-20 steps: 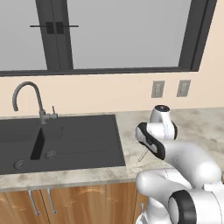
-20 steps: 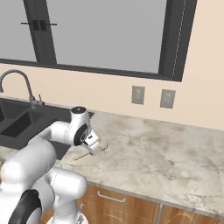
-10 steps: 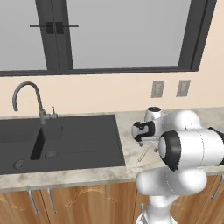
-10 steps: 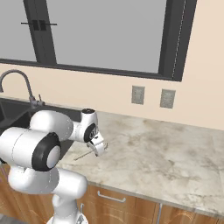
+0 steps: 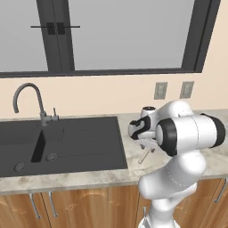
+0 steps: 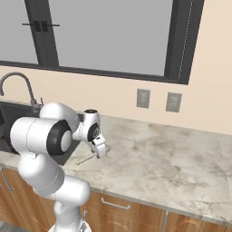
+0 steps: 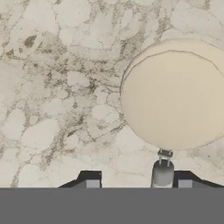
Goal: Grab the spray bottle from the cabinet, then place it next to the cutting board for sanitizing. Then grab the dish brush from the countertop next to the sink and place it next to the cutting board.
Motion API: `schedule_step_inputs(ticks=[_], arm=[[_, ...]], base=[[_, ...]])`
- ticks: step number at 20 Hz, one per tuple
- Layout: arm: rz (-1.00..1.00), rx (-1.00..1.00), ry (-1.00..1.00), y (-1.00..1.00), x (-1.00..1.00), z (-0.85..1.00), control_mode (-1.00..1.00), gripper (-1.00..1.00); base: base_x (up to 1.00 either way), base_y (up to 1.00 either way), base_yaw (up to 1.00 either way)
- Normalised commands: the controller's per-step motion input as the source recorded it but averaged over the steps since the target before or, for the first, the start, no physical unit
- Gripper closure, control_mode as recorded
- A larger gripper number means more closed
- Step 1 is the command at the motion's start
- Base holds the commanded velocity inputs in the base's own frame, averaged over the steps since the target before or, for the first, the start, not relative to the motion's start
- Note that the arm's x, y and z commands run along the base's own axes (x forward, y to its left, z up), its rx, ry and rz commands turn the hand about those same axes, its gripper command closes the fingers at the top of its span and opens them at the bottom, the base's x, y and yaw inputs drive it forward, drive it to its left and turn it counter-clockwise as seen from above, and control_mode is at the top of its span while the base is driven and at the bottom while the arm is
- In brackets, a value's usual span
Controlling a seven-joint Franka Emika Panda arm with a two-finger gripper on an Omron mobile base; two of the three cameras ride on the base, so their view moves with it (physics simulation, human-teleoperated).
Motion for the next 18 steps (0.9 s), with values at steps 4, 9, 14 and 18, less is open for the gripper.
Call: schedule_step_inputs(ticks=[4,9,14,18], arm=[[-0.01,0.01,0.0,0.0,0.11,-0.14,-1.0,1.0],[0.01,0.06,-0.13,-0.01,-0.16,0.19,-1.0,1.0],[0.07,0.06,-0.41,-0.05,-0.25,0.75,-1.0,1.0],[0.16,0.09,-0.4,0.0,-0.05,0.67,-1.0,1.0]], base=[[0.0,0.0,0.0],[0.0,0.0,0.0],[0.0,0.0,0.0],[0.0,0.0,0.0]])
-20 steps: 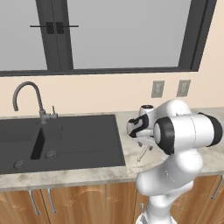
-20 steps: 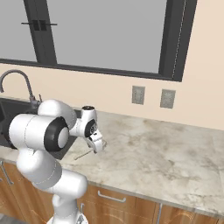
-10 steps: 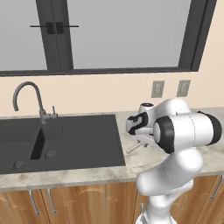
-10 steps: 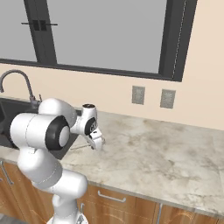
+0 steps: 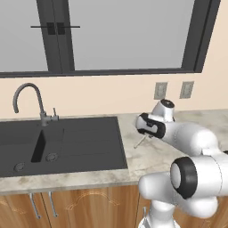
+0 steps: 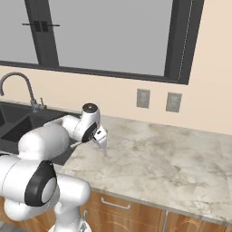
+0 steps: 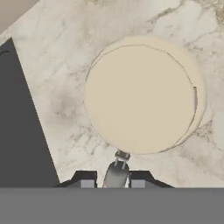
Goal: Grab the spray bottle from the cabinet, then place it next to the cutting board for sanitizing. Then grab the dish brush from the countertop next to the sink and place it next to the cutting board.
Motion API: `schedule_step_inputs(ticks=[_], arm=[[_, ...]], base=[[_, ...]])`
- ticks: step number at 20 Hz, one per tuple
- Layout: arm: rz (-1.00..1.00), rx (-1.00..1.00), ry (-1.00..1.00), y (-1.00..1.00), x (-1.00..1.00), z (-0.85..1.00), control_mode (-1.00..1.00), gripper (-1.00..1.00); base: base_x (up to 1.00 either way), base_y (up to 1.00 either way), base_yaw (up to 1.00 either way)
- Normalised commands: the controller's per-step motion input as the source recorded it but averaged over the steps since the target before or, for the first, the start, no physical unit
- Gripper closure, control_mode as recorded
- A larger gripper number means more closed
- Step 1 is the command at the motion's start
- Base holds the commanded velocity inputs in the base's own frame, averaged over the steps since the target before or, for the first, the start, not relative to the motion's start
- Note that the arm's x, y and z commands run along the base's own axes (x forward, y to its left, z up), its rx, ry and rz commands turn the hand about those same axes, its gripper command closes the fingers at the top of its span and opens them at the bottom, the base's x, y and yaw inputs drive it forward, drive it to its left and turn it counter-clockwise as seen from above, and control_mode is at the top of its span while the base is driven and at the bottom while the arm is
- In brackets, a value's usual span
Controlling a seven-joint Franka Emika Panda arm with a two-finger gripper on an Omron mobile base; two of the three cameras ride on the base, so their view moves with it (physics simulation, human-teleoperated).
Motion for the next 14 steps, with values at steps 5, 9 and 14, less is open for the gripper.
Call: schedule_step_inputs(ticks=[5,9,14], arm=[[0.09,0.09,-0.28,-0.08,-0.18,0.64,-1.0,1.0],[0.05,0.02,-0.05,0.0,-0.16,0.89,-1.0,1.0],[0.01,0.0,0.0,0.0,-0.31,0.86,-1.0,1.0]], base=[[0.0,0.0,0.0],[0.0,0.0,0.0],[0.0,0.0,0.0]])
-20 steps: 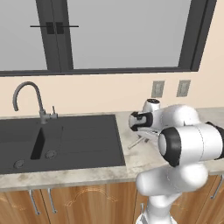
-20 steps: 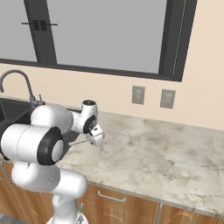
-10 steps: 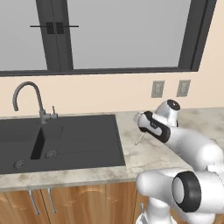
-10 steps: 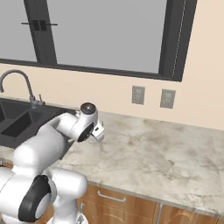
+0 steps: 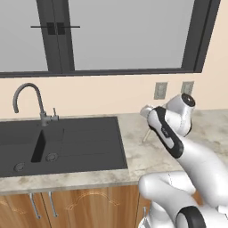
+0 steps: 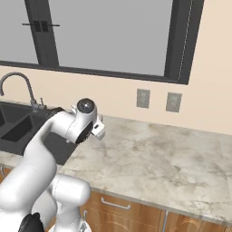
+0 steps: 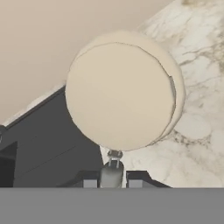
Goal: Grab the spray bottle from the cabinet, then place it next to the cutting board for sanitizing. Then grab the dish brush from the countertop next to the sink and place it next to the cutting board.
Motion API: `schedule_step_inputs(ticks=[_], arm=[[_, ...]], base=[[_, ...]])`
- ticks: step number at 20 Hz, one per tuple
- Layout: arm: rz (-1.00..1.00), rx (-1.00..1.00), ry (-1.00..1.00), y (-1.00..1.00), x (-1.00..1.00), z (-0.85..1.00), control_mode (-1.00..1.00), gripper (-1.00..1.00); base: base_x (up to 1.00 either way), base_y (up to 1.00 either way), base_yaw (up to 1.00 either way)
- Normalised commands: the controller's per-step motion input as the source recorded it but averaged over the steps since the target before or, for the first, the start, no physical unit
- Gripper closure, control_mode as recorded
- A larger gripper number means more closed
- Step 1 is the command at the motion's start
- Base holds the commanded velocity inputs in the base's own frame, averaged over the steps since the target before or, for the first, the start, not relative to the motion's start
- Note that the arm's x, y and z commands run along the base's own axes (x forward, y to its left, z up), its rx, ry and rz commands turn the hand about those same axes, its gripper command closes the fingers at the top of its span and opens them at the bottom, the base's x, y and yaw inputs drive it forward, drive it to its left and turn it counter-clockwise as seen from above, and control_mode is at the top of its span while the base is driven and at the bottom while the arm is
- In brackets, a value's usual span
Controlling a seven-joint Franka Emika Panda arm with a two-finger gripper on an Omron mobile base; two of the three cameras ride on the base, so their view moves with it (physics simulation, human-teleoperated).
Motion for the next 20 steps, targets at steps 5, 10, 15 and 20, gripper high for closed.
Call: schedule_step_inputs(ticks=[5,10,15,20], arm=[[-0.01,-0.02,0.0,0.0,-0.33,0.56,-1.0,1.0],[-0.06,0.0,-0.02,0.0,-0.39,0.3,-1.0,1.0],[-0.08,0.0,0.0,0.01,-0.5,0.08,-1.0,1.0],[0.0,0.0,0.0,0.0,0.0,0.0,1.0,1.0]], base=[[0.0,0.0,0.0],[0.0,0.0,0.0],[0.0,0.0,0.0],[-0.93,0.0,-0.07]])
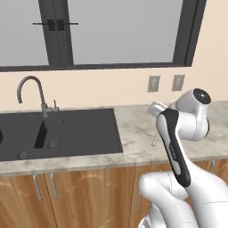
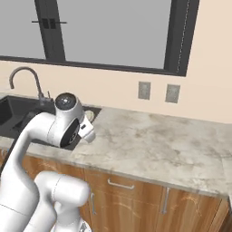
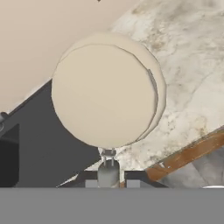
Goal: Grab the spray bottle from the cabinet, then place it next to the cutting board for sanitizing. Then grab the dish brush from the countertop next to the sink and place it next to the cutting board.
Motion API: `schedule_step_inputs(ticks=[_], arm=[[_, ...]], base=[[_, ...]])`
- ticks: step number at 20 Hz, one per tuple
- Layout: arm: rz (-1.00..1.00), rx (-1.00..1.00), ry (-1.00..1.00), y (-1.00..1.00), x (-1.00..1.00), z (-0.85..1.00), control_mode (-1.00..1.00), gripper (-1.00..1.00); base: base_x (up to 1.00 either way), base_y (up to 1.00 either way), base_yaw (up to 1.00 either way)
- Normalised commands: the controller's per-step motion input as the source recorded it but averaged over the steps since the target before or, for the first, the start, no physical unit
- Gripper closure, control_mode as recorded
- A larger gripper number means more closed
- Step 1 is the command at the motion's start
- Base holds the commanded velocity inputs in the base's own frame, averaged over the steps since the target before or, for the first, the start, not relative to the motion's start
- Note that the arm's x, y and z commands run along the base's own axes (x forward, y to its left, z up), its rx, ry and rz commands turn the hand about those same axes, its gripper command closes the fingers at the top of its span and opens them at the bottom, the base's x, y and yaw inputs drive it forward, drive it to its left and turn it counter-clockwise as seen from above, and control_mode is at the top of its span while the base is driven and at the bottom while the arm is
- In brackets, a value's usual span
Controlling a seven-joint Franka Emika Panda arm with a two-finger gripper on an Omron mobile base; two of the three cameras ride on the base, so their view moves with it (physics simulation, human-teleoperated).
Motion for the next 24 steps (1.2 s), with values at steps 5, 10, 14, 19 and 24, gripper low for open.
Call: schedule_step_inputs(ticks=[5,10,14,19,24], arm=[[0.0,0.0,0.0,0.0,0.0,0.0,1.0,1.0],[0.0,0.0,0.0,0.0,0.0,0.0,1.0,1.0],[0.0,0.0,0.0,0.0,0.0,0.0,1.0,1.0],[0.0,0.0,0.0,0.0,0.0,0.0,1.0,1.0],[0.0,0.0,0.0,0.0,0.0,0.0,1.0,1.0]], base=[[-0.74,0.12,-0.12],[0.0,0.32,-0.78],[0.0,0.17,-1.0],[0.0,0.02,-1.0],[0.02,0.0,-0.95]])
